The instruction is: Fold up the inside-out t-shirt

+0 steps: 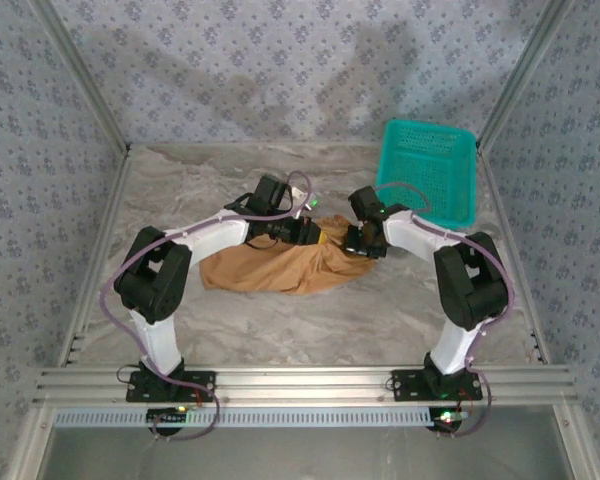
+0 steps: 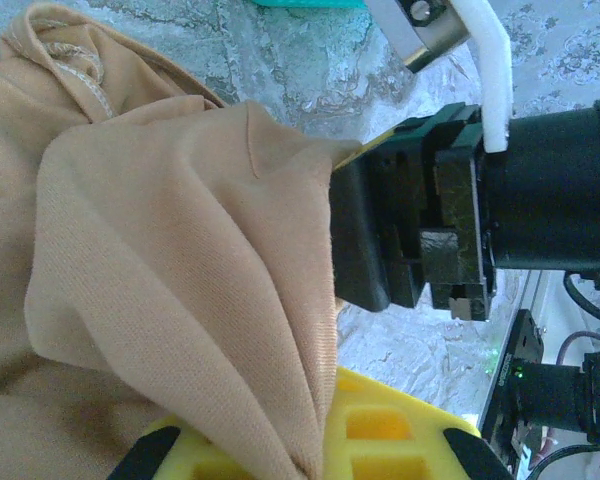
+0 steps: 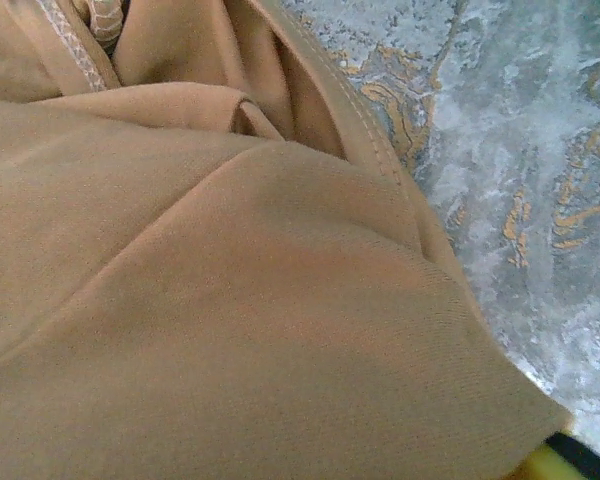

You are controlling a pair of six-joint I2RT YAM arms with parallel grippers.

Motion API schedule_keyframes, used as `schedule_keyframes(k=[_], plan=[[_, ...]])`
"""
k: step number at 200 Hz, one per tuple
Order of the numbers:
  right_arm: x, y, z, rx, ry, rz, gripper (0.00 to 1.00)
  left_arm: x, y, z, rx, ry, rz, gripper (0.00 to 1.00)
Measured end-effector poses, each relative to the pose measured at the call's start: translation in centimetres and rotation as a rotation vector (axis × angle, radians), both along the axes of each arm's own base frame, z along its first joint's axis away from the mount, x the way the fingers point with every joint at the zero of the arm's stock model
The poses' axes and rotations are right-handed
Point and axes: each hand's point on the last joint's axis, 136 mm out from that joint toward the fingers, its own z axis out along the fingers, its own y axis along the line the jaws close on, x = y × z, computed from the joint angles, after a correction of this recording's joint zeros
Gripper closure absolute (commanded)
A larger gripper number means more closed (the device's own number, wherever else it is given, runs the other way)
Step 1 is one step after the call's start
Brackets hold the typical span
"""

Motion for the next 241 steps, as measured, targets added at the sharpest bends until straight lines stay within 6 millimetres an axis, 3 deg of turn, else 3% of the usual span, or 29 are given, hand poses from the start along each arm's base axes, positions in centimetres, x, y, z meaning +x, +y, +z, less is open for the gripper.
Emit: schedule_keyframes(k=[16,47,68,103,121,140,168,214,234,241], plan=[[0.7,0.3,-0.1,0.001,-0.001,0.002,1.00,0.0,0.0,0.0,0.002,0.002,0.000,1.00],[1.6,0.9,2.1,0.027,-0.038,0.009,1.00,0.2,0.5,-0.3,0.012,0.013,0.011,1.00],[1.6,1.6,5.8,0.082,-0.112,0.041,1.00,1.4,1.1,-0.4,0.013,0.015,0.036,1.00],[0.0,3.5,14.5,0.267,-0.294,0.161,1.00,4.6,2.9,-1.6,0.020,0.033,0.107,1.00],[-1.9,3.7,16.5,0.354,-0.374,0.221,1.00,5.5,4.0,-2.5,0.027,0.058,0.142,1.00],[-4.1,3.1,15.0,0.405,-0.379,0.244,1.00,5.7,4.1,-2.6,0.018,0.073,0.146,1.00],[-6.3,0.8,10.6,0.432,-0.327,0.202,1.00,5.5,3.8,-2.4,-0.001,0.070,0.138,1.00],[-5.9,-0.7,6.5,0.382,-0.265,0.145,1.00,4.7,3.5,-3.3,-0.005,0.114,0.137,1.00],[-6.0,-0.1,4.1,0.364,-0.186,0.151,1.00,4.0,2.8,-3.6,0.005,0.103,0.122,0.65],[-6.1,0.1,3.5,0.358,-0.165,0.158,1.00,3.7,2.5,-3.7,0.011,0.092,0.112,0.58]])
